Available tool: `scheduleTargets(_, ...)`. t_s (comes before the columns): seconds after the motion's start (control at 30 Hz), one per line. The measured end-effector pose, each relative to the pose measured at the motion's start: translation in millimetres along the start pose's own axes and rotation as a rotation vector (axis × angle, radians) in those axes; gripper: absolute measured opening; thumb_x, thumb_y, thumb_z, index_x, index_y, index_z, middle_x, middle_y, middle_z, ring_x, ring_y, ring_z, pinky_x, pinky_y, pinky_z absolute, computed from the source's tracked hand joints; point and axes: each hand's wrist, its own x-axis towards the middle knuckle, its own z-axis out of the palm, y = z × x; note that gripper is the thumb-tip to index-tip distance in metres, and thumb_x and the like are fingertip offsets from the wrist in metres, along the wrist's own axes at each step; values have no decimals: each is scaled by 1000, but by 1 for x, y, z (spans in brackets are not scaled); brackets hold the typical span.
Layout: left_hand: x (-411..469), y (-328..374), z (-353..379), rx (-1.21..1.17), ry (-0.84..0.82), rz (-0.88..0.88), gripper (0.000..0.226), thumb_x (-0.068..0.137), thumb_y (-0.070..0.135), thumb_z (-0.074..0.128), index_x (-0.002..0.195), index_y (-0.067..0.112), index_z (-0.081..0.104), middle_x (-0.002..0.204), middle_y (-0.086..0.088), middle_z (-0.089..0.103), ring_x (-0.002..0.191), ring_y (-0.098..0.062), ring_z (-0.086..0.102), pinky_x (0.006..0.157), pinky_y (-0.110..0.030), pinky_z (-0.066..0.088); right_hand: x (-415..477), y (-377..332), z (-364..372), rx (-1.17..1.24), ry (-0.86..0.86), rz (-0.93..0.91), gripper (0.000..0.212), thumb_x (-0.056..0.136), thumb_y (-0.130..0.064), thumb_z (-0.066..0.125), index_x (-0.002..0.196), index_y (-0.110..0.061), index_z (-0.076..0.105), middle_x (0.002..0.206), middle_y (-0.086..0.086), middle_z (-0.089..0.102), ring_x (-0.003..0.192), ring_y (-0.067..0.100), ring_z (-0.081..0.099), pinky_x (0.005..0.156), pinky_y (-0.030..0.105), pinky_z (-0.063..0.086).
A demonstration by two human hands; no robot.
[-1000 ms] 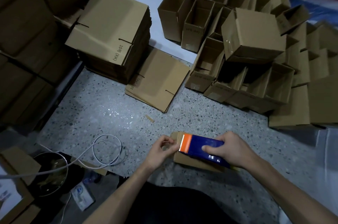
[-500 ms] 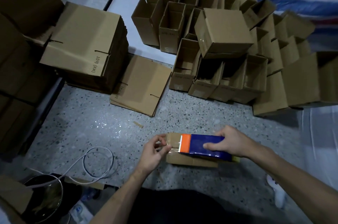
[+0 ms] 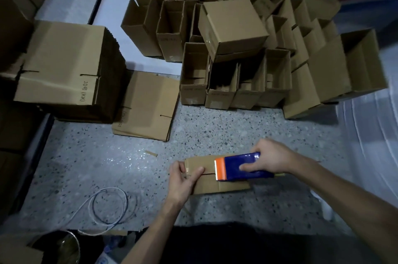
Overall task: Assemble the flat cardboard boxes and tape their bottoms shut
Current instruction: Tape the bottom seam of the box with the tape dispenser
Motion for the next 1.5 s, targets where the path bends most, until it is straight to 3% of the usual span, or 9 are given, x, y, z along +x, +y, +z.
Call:
scheduleTargets(0.1,3,-2,-3,-17,-38,22,50,78,30,85,84,15,38,110,-16,54,102,-30,58,83,-49,55,-4,9,3,9,-6,-26,49,71,-64,75,63,-17,66,50,-10,62,42,0,51,48,23,38)
scheduleTargets(0.37,4,-3,-2,28,-49,72,42,81,20,81,82,18,39,122,2,57,118,-23,56,93,-36,51,-18,73,5,154,7,-18,54,65,-68,72,63,-14,67,59,-2,66,51,5,56,53,25,39)
scheduleTargets(0.5,6,-3,-3,12,-72,55,45,82,20,81,81,14,36,129,-5,57,125,-28,53,103,-57,46,-32,126,-12,214,71,25,53,65,-62,79,56,-12,63,58,10,64,51,11,54,57,30,38)
scheduleTargets(0.63,6,-3,-4,-18,-85,52,45,81,23,80,80,15,36,127,-5,57,127,-30,52,103,-61,44,-43,148,-22,242,75,93,44,73,-47,84,49,-20,60,50,1,58,47,10,50,60,29,39)
scheduleTargets(0.87,2,8,-3,-87,-102,5,49,81,20,80,81,14,32,117,-4,62,110,-32,61,88,-66,51,-23,86,0,-161,79,160,51,72,-69,70,57,-21,59,45,-9,55,42,0,50,48,24,34)
scheduleTargets(1.13,-4,19,-7,37,-118,-33,42,84,22,79,83,26,37,103,-29,51,94,-34,55,85,-60,49,5,38,6,-389,146,152,45,73,-65,60,65,-21,56,60,-7,58,56,11,54,52,27,36)
scheduleTargets(1.23,-3,17,-8,94,-142,-72,40,84,27,79,87,30,40,107,-34,51,93,-40,58,84,-54,51,19,37,42,-454,97,129,37,87,-59,55,74,-24,53,69,-7,55,63,11,52,68,31,44)
scheduleTargets(1.4,0,19,-6,100,-130,-127,41,79,23,84,106,11,55,94,-5,61,87,-16,63,75,-23,49,21,70,94,-25,323,433,45,102,-58,32,82,-25,55,70,-7,55,66,9,59,56,26,39)
scheduleTargets(1.5,-2,27,-6,124,-106,-193,40,76,28,87,87,18,50,84,-1,63,75,-9,61,61,-11,42,33,90,123,86,396,539,47,108,-42,29,125,-3,49,87,2,65,78,13,65,64,26,46)
